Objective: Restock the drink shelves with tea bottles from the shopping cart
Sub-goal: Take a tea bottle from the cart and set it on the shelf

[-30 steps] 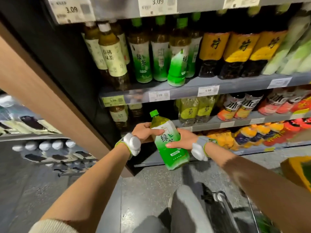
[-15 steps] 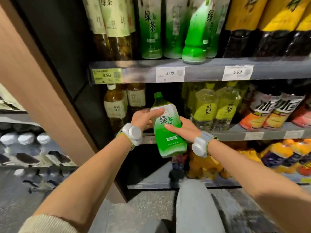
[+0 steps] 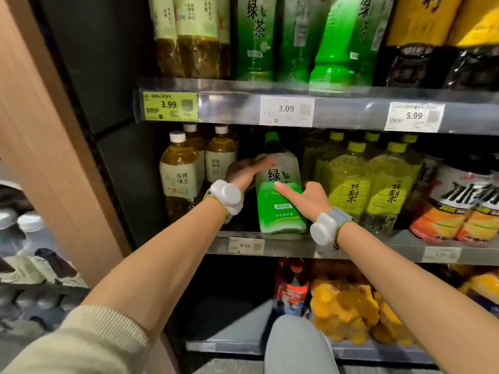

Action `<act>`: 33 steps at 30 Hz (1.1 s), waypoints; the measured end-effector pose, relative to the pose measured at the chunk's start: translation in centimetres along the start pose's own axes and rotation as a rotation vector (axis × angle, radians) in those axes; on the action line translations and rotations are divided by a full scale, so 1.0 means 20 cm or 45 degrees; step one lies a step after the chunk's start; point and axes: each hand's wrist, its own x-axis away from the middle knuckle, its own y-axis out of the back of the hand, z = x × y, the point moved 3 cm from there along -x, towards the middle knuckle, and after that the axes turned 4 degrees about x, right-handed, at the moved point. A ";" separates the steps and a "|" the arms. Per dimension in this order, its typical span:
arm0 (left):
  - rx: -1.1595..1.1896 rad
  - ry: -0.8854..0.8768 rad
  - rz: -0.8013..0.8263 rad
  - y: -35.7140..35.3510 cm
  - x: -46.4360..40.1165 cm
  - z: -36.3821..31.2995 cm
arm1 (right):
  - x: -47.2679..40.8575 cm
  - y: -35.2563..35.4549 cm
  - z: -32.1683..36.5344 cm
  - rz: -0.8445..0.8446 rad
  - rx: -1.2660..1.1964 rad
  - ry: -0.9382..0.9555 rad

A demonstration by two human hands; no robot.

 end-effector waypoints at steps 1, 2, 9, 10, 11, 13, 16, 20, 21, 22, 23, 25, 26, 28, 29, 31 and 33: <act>0.018 -0.009 0.040 -0.01 0.00 -0.01 | -0.02 0.01 -0.01 -0.008 0.017 -0.030; 0.004 -0.019 0.088 -0.03 -0.01 -0.01 | -0.03 0.02 -0.01 -0.017 0.036 -0.037; -0.181 -0.158 0.260 -0.08 -0.03 0.03 | -0.04 0.01 -0.10 -0.052 0.109 -0.022; -0.204 -0.157 0.278 -0.08 -0.03 0.04 | -0.05 -0.01 -0.13 -0.052 0.124 -0.002; -0.231 -0.148 0.281 -0.07 -0.03 0.05 | -0.07 -0.02 -0.15 -0.044 0.139 -0.008; -0.255 -0.128 0.243 -0.06 -0.02 0.07 | -0.10 -0.06 -0.18 -0.024 0.105 0.017; -0.447 -0.081 0.194 -0.04 0.03 0.09 | -0.10 -0.07 -0.16 0.023 0.184 0.016; -0.874 -0.019 0.167 0.02 0.06 0.23 | -0.09 -0.08 -0.16 0.055 0.339 -0.024; -0.876 0.000 0.148 0.04 0.03 0.28 | -0.12 -0.09 -0.18 0.066 0.357 -0.055; -0.874 0.017 0.131 0.05 0.02 0.30 | -0.10 -0.09 -0.17 0.081 0.406 -0.054; -0.887 0.020 0.119 0.05 -0.01 0.31 | -0.13 -0.11 -0.18 0.095 0.416 -0.084; -0.949 0.026 0.115 0.06 -0.08 0.33 | -0.21 -0.13 -0.20 0.046 0.408 -0.135; -0.969 0.037 0.116 0.06 -0.11 0.34 | -0.24 -0.15 -0.20 0.050 0.458 -0.168; -0.958 0.047 0.113 0.06 -0.19 0.37 | -0.32 -0.18 -0.22 0.082 0.553 -0.208; -0.943 0.042 0.098 0.06 -0.20 0.37 | -0.34 -0.19 -0.24 0.046 0.487 -0.212; -0.902 0.027 0.060 0.05 -0.26 0.40 | -0.38 -0.23 -0.25 0.024 0.345 -0.169; -0.828 0.014 0.043 0.05 -0.29 0.42 | -0.39 -0.25 -0.26 -0.001 0.326 -0.103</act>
